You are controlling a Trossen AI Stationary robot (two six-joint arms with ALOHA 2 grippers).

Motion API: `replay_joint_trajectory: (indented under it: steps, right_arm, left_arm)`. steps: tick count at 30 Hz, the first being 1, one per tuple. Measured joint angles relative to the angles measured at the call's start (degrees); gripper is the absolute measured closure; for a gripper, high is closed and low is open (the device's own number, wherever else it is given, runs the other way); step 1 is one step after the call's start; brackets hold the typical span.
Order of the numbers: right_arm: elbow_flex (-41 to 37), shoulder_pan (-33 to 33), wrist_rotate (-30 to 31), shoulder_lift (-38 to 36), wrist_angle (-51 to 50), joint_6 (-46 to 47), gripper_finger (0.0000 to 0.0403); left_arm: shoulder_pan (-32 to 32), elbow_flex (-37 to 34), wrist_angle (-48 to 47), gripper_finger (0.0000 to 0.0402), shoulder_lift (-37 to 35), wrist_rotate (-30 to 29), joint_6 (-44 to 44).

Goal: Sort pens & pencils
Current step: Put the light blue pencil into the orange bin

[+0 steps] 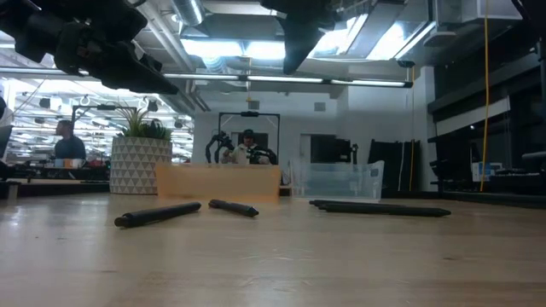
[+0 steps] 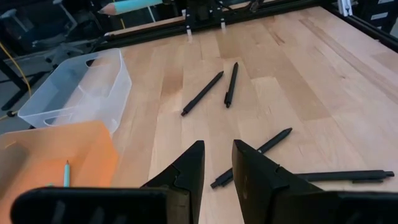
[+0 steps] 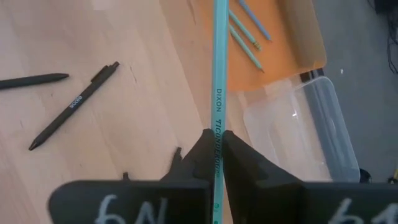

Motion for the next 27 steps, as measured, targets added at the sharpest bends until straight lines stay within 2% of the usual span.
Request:
replay_joint_trajectory:
  steps: [8,11,17,24,27]
  right_arm:
    - [-0.1,0.8,1.5,-2.1,-1.1,2.3,0.0392]
    - [-3.4,1.5,1.7,-4.1,1.3,2.3,0.0399]
    - [-20.8,2.1,1.1,-13.3,19.0,0.9,0.0394]
    - [-40.3,2.1,-4.9,-25.0,46.6,-4.2,0.0399]
    - [-46.6,2.1,-5.7,-27.7,52.1,-5.0,0.0391]
  left_arm:
    - [0.0,0.0,-0.1,0.0326,0.0,0.0,-1.0]
    - [0.0,0.0,-0.2,0.0326,0.0,0.0,-0.9]
    - [0.0,0.0,-0.1,0.0326,0.0,0.0,-0.9]
    - [0.0,0.0,1.1,0.0326,0.0,0.0,-0.9]
    - [0.0,0.0,2.0,0.0326,0.0,0.0,-0.9]
